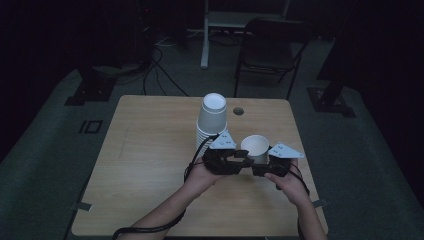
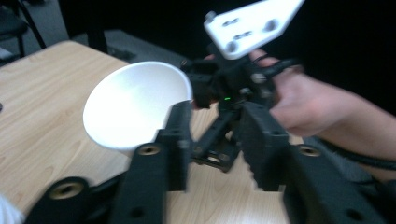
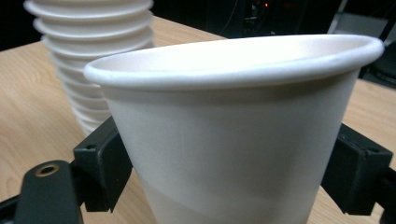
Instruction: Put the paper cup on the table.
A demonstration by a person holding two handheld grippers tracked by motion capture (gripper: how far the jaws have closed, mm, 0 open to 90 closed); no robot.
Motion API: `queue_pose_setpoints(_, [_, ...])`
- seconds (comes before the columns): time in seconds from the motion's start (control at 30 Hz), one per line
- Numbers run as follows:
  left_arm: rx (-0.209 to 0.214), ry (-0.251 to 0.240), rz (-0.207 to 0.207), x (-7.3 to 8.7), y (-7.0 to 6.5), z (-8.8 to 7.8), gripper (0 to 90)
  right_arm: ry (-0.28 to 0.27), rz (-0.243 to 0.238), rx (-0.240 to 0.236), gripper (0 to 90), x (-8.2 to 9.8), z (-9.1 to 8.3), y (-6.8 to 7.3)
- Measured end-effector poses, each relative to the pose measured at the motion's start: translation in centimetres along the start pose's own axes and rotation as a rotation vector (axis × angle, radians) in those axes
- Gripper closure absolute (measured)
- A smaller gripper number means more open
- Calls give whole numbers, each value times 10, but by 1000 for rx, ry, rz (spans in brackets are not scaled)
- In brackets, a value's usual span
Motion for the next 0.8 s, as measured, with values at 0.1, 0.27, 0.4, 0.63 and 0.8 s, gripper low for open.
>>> queue_pose_setpoints(0.1, [-10, -35, -23, 6, 1, -7, 568, 26, 38, 16, 149, 8, 12, -7])
queue_pose_setpoints(0.27, [-42, -66, -30, 17, 8, -20, 560, 80, 77, 32, 148, 21, 29, -15])
queue_pose_setpoints(0.4, [-56, -92, -42, 24, 14, -32, 559, 103, 89, 41, 147, 28, 40, -20])
queue_pose_setpoints(0.63, [-83, -89, -51, 40, 23, -41, 537, 146, 92, 28, 146, 41, 51, -20])
queue_pose_setpoints(0.8, [-90, -82, -59, 50, 27, -45, 514, 156, 105, 8, 142, 50, 51, -18])
Point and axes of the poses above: each handheld gripper's, and its own axes: z roughly forward along the jaws, x roughly out of its underside, y roughly to its left, the point moved 7 cm from there along z, roughly forward along the jaws, and after that the axes turned 14 degrees about -z, right-handed, at the moved point
